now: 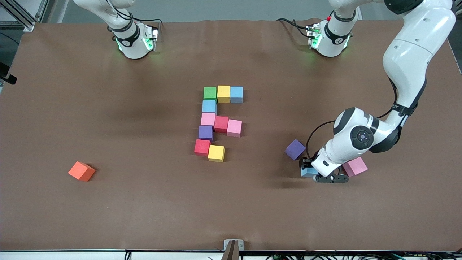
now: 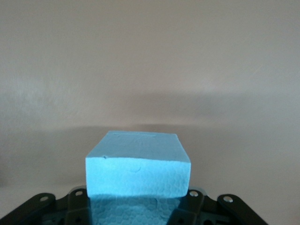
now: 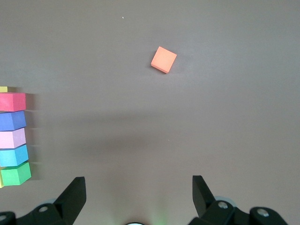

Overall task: Arrange 11 blocks into digit 3
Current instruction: 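Lower the left gripper and grasp the cyan cube, then lift and carry the cyan cube toward the yellow cube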

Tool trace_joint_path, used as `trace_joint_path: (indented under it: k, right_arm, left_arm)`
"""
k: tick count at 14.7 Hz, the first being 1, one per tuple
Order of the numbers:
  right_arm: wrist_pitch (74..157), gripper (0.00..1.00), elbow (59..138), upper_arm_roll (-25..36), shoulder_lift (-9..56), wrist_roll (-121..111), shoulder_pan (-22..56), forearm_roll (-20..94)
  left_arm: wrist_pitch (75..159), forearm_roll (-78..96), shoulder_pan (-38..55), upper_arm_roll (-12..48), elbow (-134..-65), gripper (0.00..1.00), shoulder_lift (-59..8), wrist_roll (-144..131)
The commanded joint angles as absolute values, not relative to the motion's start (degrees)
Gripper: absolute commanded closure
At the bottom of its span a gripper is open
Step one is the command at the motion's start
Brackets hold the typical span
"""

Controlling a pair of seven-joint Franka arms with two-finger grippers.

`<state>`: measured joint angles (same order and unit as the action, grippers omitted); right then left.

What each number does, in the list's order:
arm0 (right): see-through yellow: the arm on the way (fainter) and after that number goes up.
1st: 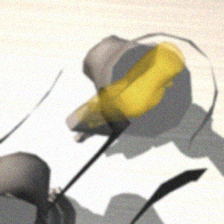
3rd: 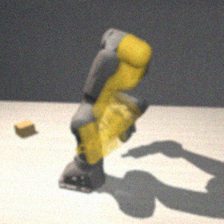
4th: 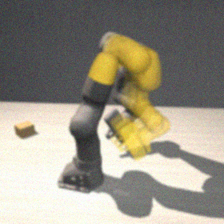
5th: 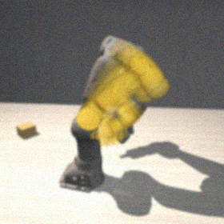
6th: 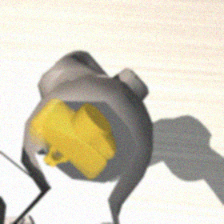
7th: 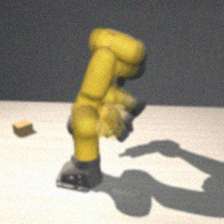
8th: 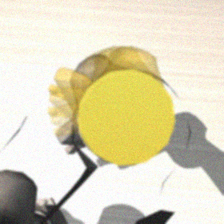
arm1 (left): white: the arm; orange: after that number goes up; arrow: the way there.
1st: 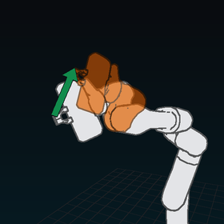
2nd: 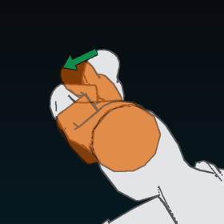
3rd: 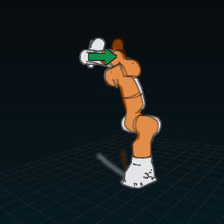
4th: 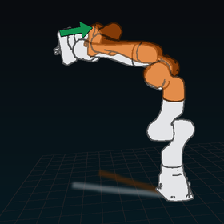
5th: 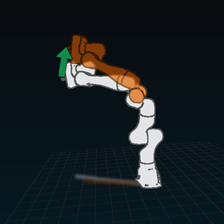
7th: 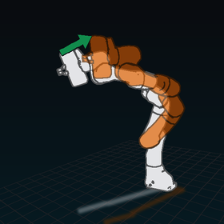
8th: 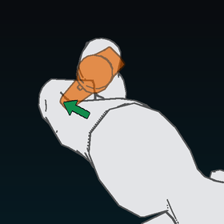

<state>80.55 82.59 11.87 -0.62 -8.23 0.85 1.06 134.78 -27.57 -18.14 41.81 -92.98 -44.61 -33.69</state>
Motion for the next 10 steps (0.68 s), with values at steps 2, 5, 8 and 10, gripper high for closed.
trace_joint_path:
  k: [2,5,8,10]
  right_arm:
    - [80.4,0.0,81.7,11.5,-0.4,-8.3,0.4,0.6]
    - [80.3,0.0,81.7,11.5,-0.4,-8.3,0.4,0.7]
    - [80.1,0.0,81.7,11.5,-0.4,-8.3,0.4,0.5]
    - [80.1,0.0,81.6,11.4,-0.4,-8.3,0.5,0.7]
  left_arm:
    - [131.7,-22.3,-14.3,42.8,-87.4,0.92,-44.1,-50.1]
    - [131.7,-20.3,-8.8,41.7,-86.9,0.92,-44.6,-69.3]
    - [131.8,-20.3,-4.1,39.9,-86.0,0.94,-45.9,-90.7]
    - [132.0,-20.0,0.9,36.2,-83.9,0.94,-46.4,-103.0]
